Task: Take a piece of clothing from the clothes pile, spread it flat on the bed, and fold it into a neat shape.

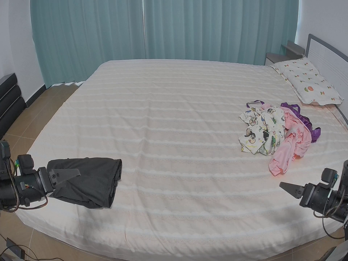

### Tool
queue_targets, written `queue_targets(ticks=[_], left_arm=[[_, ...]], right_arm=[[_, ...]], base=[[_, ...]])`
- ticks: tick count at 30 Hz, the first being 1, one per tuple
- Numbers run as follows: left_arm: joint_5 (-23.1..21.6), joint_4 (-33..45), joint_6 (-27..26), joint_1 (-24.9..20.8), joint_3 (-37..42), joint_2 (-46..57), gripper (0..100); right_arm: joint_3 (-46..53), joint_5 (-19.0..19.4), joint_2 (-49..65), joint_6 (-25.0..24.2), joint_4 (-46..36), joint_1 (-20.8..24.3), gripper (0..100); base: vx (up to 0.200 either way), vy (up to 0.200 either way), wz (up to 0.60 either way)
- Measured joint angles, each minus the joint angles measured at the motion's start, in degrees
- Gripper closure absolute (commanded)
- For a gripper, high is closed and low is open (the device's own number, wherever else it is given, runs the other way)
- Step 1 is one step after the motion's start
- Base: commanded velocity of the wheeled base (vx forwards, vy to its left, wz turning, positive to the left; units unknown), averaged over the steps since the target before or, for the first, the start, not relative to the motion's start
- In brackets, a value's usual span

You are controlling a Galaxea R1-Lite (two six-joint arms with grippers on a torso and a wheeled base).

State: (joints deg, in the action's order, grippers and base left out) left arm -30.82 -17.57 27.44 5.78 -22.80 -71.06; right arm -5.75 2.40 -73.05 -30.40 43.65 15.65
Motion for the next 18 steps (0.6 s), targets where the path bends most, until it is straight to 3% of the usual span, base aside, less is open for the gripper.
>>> queue_targets(ticks=[11, 18], left_arm=[[1.5, 9.7, -0.8, -4.7, 3.8, 18.7, 0], [2.0, 17.8, -1.4, -8.6, 5.9, 32.7, 0]], right_arm=[[-0.1, -3.4, 31.2, 7.9, -23.8, -1.7, 0], [-0.2, -1.4, 50.5, 13.7, -36.7, -6.8, 0]], base=[[0.000, 0.000, 0.00], [0.000, 0.000, 0.00]])
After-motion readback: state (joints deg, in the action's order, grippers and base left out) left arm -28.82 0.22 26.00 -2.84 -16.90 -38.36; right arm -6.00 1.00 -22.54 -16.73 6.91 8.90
